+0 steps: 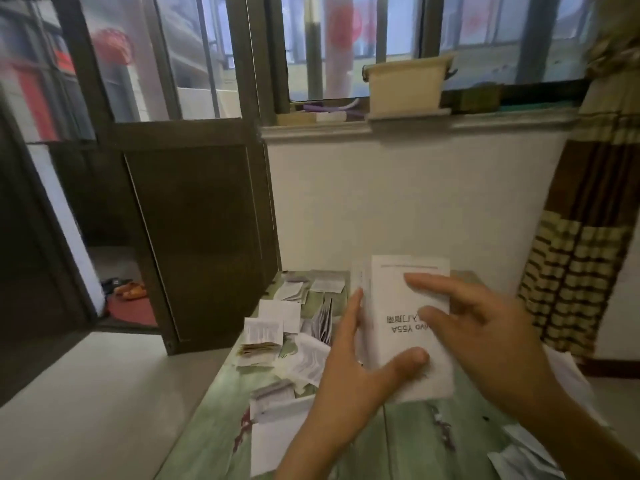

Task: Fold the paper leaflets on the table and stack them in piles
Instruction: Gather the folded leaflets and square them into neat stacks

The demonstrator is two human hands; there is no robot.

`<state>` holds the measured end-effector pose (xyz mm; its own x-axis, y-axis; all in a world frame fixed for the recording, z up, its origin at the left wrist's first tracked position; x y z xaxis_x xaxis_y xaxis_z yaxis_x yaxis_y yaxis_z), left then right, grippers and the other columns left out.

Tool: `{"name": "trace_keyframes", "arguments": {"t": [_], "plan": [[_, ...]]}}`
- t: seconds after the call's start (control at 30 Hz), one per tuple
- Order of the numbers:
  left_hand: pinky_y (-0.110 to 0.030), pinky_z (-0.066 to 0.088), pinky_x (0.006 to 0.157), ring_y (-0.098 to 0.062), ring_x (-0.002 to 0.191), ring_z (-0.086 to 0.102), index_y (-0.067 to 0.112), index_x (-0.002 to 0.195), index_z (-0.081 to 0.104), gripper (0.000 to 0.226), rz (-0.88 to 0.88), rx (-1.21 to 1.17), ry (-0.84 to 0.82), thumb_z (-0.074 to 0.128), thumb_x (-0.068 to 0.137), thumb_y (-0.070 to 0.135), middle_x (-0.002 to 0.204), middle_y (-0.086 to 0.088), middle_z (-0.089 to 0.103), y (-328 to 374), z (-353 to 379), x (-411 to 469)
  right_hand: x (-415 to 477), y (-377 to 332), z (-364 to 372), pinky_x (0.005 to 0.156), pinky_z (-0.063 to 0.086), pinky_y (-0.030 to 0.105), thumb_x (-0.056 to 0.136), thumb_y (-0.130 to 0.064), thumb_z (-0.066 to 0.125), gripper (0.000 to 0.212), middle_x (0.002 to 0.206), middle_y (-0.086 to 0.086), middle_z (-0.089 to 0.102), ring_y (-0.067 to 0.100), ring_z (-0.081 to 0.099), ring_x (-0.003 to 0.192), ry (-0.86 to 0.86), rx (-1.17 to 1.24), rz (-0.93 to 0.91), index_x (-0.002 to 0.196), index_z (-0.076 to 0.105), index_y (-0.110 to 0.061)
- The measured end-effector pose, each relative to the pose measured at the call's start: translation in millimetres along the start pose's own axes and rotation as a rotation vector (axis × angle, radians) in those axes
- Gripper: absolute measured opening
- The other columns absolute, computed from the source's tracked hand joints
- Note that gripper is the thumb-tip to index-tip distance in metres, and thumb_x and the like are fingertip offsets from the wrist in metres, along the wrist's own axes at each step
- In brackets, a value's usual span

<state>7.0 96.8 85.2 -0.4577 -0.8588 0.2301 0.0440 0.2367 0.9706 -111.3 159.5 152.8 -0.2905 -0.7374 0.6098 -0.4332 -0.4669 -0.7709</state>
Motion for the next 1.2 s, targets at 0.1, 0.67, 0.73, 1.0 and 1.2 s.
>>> {"name": "trace_keyframes", "arguments": {"t": [0.1,0.67,0.73,1.0,1.2], "plan": [[-0.005,0.046,0.057,0.014,0.071,0.062,0.025,0.107,0.056,0.030,-0.085,0.003,-0.006,0.069,0.081,0.021,0.072,0.029,0.068,14.8,0.1,-20.5,-19.8,-6.5,19.1,0.067,0.048,0.006,0.085,0.010,0.056,0.048,0.101,-0.024,0.066,-0.007,0.061,0.094,-0.081,0.119,0.036,0.094,0.066,-0.035],[-0.044,0.058,0.072,-0.035,0.089,0.068,0.009,0.106,0.062,0.017,-0.261,-0.354,0.244,0.054,0.091,0.012,0.101,-0.017,0.071,22.2,-68.0,-73.9,-52.0,66.7,37.7,0.076,0.051,0.030,0.094,-0.019,0.051,0.019,0.101,0.003,0.072,0.016,0.067,0.091,-0.036,0.556,0.573,0.110,0.062,-0.019],[-0.039,0.059,0.063,-0.031,0.086,0.070,0.009,0.107,0.063,0.021,-0.260,-0.334,0.201,0.062,0.087,0.015,0.099,-0.015,0.072,20.1,-65.2,-77.6,-58.0,63.8,46.0,0.071,0.054,0.027,0.093,-0.015,0.052,0.015,0.088,-0.002,0.075,0.012,0.069,0.081,-0.091,0.536,0.558,0.100,0.064,-0.020],[-0.030,0.055,0.063,-0.021,0.079,0.071,0.014,0.106,0.060,0.022,-0.272,-0.224,0.382,0.060,0.086,0.022,0.091,-0.006,0.074,-11.5,-57.0,-77.3,-81.3,35.5,79.0,0.062,0.044,0.021,0.095,-0.023,0.048,0.021,0.082,0.003,0.071,0.012,0.064,0.074,-0.367,0.348,0.425,0.092,0.068,-0.018],[-0.039,0.054,0.074,-0.024,0.089,0.067,0.027,0.122,0.042,0.050,-0.180,-0.344,0.697,0.067,0.082,0.008,0.095,-0.002,0.070,-32.7,-63.7,-79.6,-104.7,44.7,97.8,0.059,0.054,0.020,0.091,-0.038,0.053,0.027,0.064,-0.003,0.066,0.004,0.063,0.057,-0.431,0.526,0.557,0.083,0.064,-0.015]]}}
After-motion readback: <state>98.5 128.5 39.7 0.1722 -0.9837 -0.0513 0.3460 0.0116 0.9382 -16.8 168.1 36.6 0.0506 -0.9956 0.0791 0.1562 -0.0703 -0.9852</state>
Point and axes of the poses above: each hand's wrist, its own x-axis towards the middle knuckle, its own z-axis out of the palm, y = z × x, the point moved 5 cm from there along x, towards the middle knuckle
